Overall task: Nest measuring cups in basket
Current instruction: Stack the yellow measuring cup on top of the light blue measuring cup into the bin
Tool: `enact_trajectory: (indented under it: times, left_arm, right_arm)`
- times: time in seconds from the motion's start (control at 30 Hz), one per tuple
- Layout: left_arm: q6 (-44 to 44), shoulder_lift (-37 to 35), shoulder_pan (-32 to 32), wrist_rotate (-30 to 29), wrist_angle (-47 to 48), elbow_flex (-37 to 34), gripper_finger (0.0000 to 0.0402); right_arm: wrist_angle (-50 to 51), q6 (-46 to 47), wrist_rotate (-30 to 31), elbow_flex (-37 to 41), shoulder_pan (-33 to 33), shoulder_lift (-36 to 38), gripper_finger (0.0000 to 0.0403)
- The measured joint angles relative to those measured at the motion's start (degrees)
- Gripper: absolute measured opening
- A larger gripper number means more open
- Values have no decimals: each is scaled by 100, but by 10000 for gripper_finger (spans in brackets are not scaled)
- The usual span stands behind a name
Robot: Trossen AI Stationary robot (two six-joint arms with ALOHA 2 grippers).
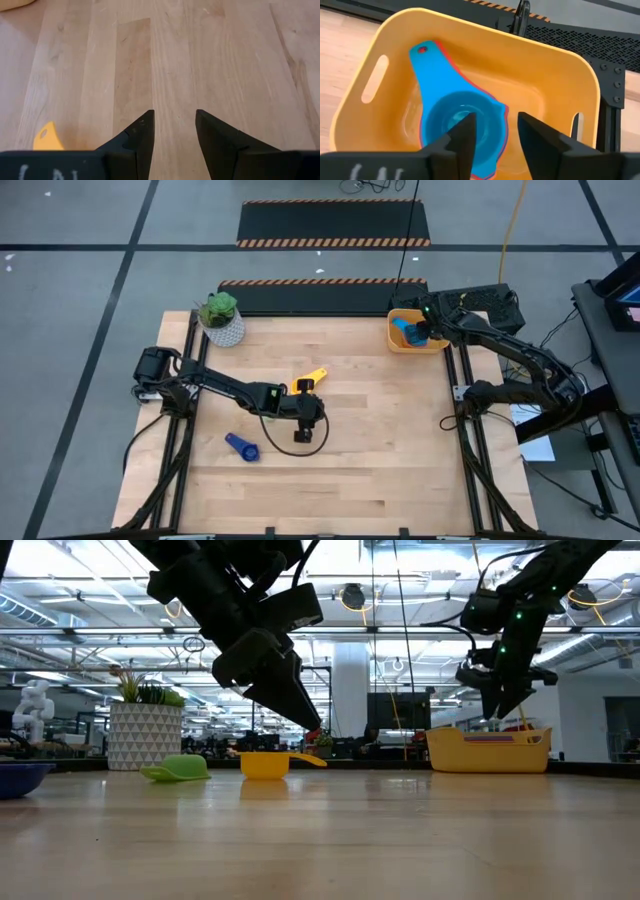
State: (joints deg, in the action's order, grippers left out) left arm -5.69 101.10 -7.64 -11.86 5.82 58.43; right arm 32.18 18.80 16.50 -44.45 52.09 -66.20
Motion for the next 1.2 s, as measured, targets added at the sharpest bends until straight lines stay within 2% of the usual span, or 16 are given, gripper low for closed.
enact_trajectory:
  times: [0.2,0.3,0.43,0.6,0.67,0.87,0.97,1.2]
  left_arm:
    - [-59,0,17,0,-2,2,145]
    - [-91,0,38,-7,39,2,145]
    - [-105,-276,101,-29,369,5,145]
    - [-109,-853,221,-131,954,11,145]
    - [-93,-1091,267,-130,1319,4,145]
    - [195,-1351,402,-154,1564,8,145]
    - [354,-1397,457,-171,1838,-9,145]
    - [1145,-1507,697,-351,1826,5,145]
  right_arm:
    - [-4,21,-40,0,-218,285,145]
    - [-23,22,-322,0,-535,597,145]
    - [-91,2,-744,0,-1227,1085,144]
    - [-75,27,-669,0,-2254,1512,144]
    - [-68,-69,-595,0,-2638,1586,144]
    - [-492,-658,-609,312,-3576,1633,144]
    - [-561,-868,-672,395,-3830,1616,144]
    - [-525,-882,-818,411,-4143,1618,144]
